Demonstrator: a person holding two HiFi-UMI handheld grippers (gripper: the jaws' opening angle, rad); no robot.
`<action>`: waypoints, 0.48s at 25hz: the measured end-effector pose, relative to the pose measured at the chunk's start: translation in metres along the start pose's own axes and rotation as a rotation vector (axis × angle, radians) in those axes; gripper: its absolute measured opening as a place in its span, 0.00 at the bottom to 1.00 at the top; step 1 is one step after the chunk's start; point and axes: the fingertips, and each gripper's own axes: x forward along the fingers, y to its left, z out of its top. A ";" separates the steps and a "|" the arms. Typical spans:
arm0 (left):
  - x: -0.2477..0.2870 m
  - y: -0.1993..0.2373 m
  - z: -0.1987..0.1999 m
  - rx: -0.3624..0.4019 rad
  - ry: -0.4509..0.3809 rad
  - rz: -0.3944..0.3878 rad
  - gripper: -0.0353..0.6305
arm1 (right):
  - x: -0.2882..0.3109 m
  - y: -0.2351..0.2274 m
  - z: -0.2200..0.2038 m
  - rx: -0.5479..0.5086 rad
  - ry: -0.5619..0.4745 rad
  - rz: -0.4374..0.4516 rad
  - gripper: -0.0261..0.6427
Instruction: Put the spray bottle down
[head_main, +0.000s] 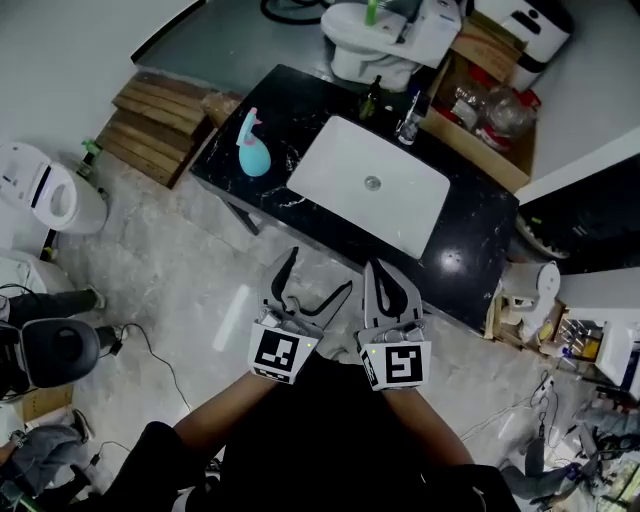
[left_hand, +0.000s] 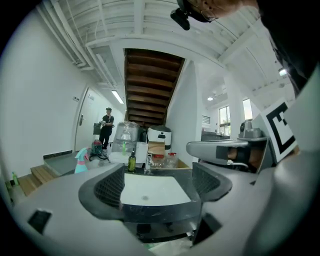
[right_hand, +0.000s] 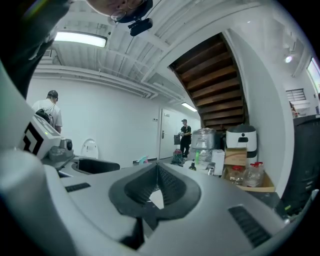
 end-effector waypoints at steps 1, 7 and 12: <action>0.001 -0.014 -0.003 -0.004 0.014 -0.012 0.71 | -0.012 -0.008 -0.001 0.007 0.003 -0.019 0.06; -0.009 -0.095 0.000 0.024 -0.008 -0.112 0.57 | -0.082 -0.040 -0.014 0.045 0.005 -0.104 0.06; -0.028 -0.153 0.017 0.024 -0.087 -0.158 0.27 | -0.133 -0.048 -0.020 0.078 -0.006 -0.132 0.06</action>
